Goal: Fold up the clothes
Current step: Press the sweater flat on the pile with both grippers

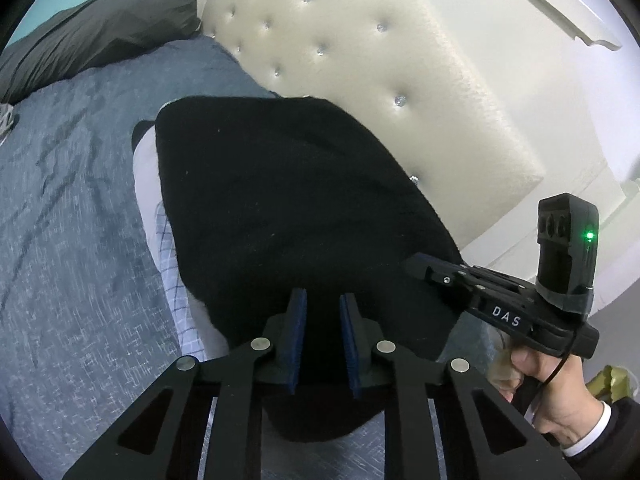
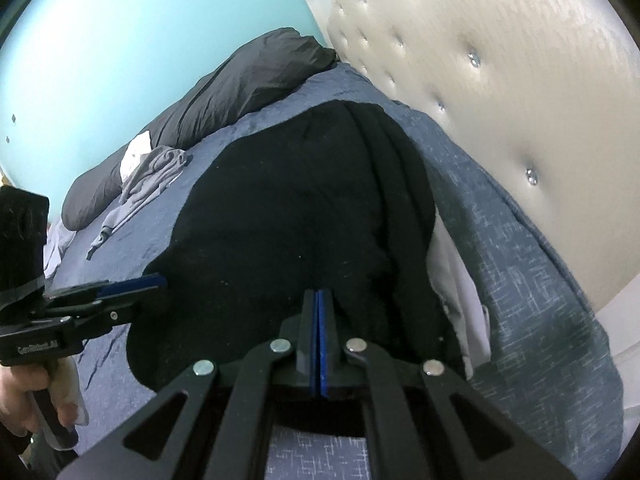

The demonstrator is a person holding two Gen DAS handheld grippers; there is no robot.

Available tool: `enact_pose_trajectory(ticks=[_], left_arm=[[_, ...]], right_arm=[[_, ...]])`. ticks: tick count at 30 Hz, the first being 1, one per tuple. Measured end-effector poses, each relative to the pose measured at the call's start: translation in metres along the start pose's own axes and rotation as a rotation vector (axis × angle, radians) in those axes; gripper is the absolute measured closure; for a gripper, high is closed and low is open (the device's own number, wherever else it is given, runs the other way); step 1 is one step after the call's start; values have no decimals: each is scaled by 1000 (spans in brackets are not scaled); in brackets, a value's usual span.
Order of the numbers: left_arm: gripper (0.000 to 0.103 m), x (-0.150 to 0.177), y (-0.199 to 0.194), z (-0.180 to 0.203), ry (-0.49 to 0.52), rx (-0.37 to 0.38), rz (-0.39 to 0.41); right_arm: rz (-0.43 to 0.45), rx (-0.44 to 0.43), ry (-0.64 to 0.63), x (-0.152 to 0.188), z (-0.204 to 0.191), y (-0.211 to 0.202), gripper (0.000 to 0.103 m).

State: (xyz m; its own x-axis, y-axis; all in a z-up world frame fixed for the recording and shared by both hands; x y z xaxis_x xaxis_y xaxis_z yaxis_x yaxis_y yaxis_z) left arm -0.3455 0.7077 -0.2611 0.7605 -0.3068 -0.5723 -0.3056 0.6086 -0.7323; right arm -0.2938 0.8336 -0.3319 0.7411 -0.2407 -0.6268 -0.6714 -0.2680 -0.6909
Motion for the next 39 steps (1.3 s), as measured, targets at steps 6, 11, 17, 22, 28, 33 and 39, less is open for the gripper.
enact_pose_trajectory(ticks=[6,11,17,22,28,33,39], left_arm=[[84,-6,-15,0,-15,11,15],[83,-12,-31,-1,-17,13,33],[82,-7,-41,-6,-18,-2,35],[82,1,-36,-11,-28,-6,14],[82,4,-29,-11,-22,-16,3],[82,3,-36,-11,-22,-22,5],[82,-5,-57,-13,-27,-23,30]], right_arm=[[11,-13,21,-6,-1,-7,103],[54,-12,20,-20,-3,-30,103],[68,18,6,-18,0,-47,103],[69,42,30,-11,9,-46,103],[42,53,49,1,14,-34,103],[35,50,90,3,16,-35,103],[74,49,73,-10,-1,-55,103]])
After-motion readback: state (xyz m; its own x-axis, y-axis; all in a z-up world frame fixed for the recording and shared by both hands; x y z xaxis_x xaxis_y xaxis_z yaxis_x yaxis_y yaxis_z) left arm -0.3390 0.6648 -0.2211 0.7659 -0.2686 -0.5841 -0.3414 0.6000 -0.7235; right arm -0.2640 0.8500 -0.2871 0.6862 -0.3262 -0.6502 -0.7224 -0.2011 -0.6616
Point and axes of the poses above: each gripper's, at about its wrist camera, not at the fingertips, and y roughly the way its jaws point, z to its right, x to its underside, the point moved 7 cm from there along y, roughly the way its jaws point, and after that the axes turned 2 degrees about -x, right-handed, at the moved point
